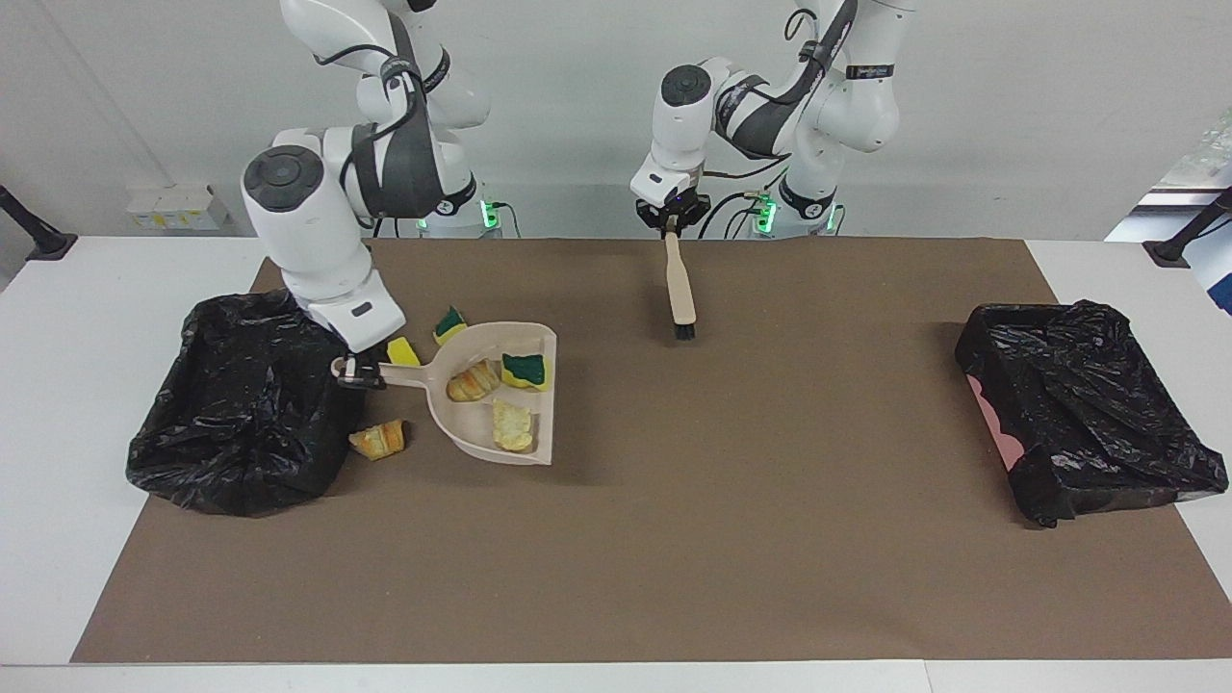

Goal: Sweep and dump trash in bin

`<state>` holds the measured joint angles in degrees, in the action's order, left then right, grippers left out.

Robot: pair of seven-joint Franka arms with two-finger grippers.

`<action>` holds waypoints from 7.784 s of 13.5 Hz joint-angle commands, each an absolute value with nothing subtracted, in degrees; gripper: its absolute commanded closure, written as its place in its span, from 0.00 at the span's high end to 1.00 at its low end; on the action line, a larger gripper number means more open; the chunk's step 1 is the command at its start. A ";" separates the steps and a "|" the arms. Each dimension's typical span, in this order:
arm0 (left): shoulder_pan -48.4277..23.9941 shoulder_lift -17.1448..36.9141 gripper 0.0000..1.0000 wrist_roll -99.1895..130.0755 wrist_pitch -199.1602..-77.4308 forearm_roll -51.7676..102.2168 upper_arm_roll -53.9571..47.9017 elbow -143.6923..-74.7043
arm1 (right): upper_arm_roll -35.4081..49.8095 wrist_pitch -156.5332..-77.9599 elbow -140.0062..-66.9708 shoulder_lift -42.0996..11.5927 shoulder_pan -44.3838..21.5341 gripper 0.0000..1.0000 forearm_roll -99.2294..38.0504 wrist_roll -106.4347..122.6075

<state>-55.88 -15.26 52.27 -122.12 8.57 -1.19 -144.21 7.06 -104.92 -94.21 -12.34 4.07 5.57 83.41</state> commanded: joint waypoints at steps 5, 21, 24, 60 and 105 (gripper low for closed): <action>-56.60 -16.96 0.00 54.41 -125.07 10.99 -0.18 -147.66 | 7.21 -101.34 -91.67 -10.72 16.76 0.00 6.06 94.81; -39.39 -6.34 1.00 30.52 -119.02 7.84 0.44 -130.28 | 6.94 -111.97 -95.61 -7.92 29.81 0.00 41.80 94.78; -34.73 -6.59 1.00 27.08 -114.19 1.86 0.53 -123.33 | 6.86 -111.01 -100.10 -5.19 26.46 0.00 48.75 89.31; -3.96 -2.81 1.00 -14.06 -82.79 -1.32 1.49 -80.95 | 7.65 -104.85 -100.92 -11.23 -11.94 0.00 0.64 1.46; -14.92 1.83 1.00 -5.38 -104.65 -0.70 0.70 -92.98 | 8.17 -124.54 -122.08 -7.74 -48.78 0.88 -9.92 -57.92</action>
